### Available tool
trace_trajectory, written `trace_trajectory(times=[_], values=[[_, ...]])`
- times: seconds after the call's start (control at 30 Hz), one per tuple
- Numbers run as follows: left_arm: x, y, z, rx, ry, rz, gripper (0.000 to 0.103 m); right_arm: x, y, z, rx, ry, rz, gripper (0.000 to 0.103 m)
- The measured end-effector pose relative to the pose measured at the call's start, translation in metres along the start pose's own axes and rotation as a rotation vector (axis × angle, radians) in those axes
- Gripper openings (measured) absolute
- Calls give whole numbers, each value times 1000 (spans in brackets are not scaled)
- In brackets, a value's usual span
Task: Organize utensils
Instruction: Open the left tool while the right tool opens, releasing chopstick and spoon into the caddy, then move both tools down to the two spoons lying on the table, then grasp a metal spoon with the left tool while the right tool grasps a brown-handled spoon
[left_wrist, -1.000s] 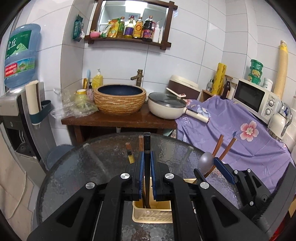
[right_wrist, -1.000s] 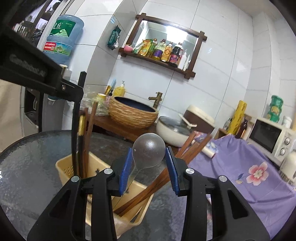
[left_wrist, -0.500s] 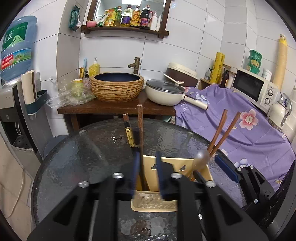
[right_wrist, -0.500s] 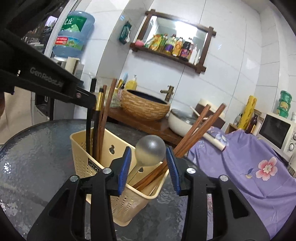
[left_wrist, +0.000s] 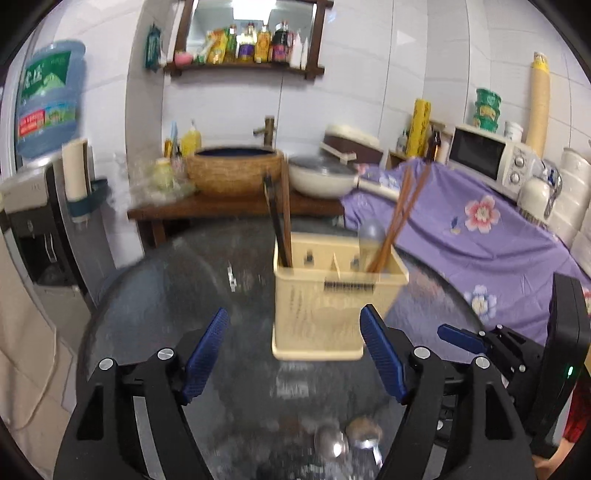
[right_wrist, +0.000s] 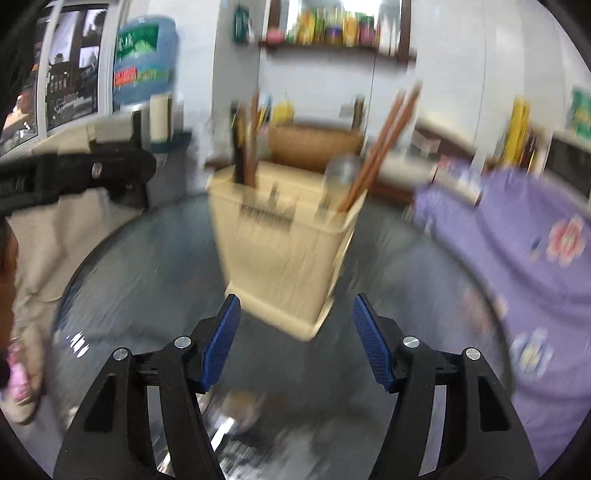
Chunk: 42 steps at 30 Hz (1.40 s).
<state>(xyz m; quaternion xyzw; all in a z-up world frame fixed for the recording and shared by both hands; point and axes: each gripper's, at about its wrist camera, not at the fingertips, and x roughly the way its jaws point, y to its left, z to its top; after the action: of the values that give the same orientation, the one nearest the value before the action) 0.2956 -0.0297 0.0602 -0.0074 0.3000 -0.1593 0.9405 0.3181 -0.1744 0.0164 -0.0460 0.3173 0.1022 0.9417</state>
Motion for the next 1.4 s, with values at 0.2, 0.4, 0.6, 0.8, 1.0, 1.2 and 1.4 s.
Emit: trace_trajectory(times=[0.2, 0.4, 0.6, 0.8, 1.0, 1.2, 1.4], values=[[19, 16, -54, -15, 140, 22, 65, 22, 14, -47, 60, 228, 96, 63], [31, 18, -85, 3, 222, 27, 61, 35, 26, -69, 52, 319, 116, 63], [40, 13, -102, 28, 267, 23, 58, 47, 34, -77, 30, 378, 97, 63], [44, 15, -108, 36, 289, 20, 54, 57, 35, -78, 25, 408, 98, 62], [47, 14, -116, 51, 316, 17, 53, 65, 36, -75, 25, 408, 86, 56], [52, 10, -122, 59, 344, 4, 53, 72, 33, -69, 34, 411, 87, 49], [56, -1, -125, 78, 363, -22, 53, 75, 30, -66, 34, 416, 86, 47]])
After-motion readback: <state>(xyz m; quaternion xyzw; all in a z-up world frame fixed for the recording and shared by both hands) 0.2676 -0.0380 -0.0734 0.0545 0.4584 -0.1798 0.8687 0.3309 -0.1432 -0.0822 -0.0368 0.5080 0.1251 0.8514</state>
